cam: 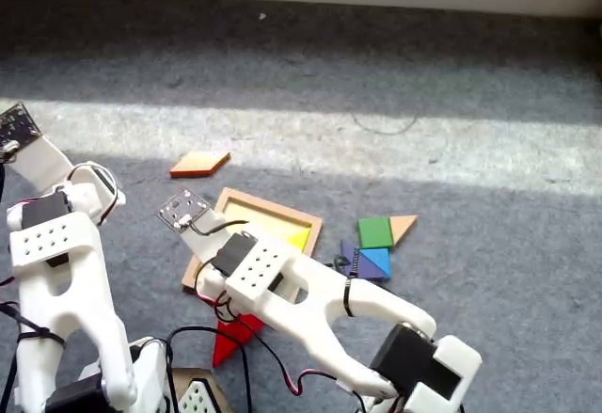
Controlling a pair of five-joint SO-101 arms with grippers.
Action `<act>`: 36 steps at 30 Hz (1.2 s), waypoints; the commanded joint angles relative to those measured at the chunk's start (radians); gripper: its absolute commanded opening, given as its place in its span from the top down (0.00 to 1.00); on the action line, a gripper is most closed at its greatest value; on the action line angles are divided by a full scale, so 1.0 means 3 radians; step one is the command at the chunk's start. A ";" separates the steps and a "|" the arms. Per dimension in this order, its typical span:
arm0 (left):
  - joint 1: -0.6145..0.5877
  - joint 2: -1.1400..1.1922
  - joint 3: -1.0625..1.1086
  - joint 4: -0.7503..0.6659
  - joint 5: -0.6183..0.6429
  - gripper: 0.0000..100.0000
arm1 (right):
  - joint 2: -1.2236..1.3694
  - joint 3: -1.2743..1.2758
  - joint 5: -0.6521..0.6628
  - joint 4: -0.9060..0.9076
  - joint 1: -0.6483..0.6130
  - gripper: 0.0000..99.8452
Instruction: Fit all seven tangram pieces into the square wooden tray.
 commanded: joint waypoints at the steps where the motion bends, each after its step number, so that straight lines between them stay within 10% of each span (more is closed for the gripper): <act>1: -0.0033 -0.0105 -0.0095 -0.0056 0.0026 0.82 | -0.0335 -0.0115 -0.0005 0.0018 -0.0033 0.89; 36: -0.0018 -0.0105 -0.0090 -0.0051 0.0020 0.82 | 0.0253 -0.0141 0.0783 -0.0683 0.0519 0.89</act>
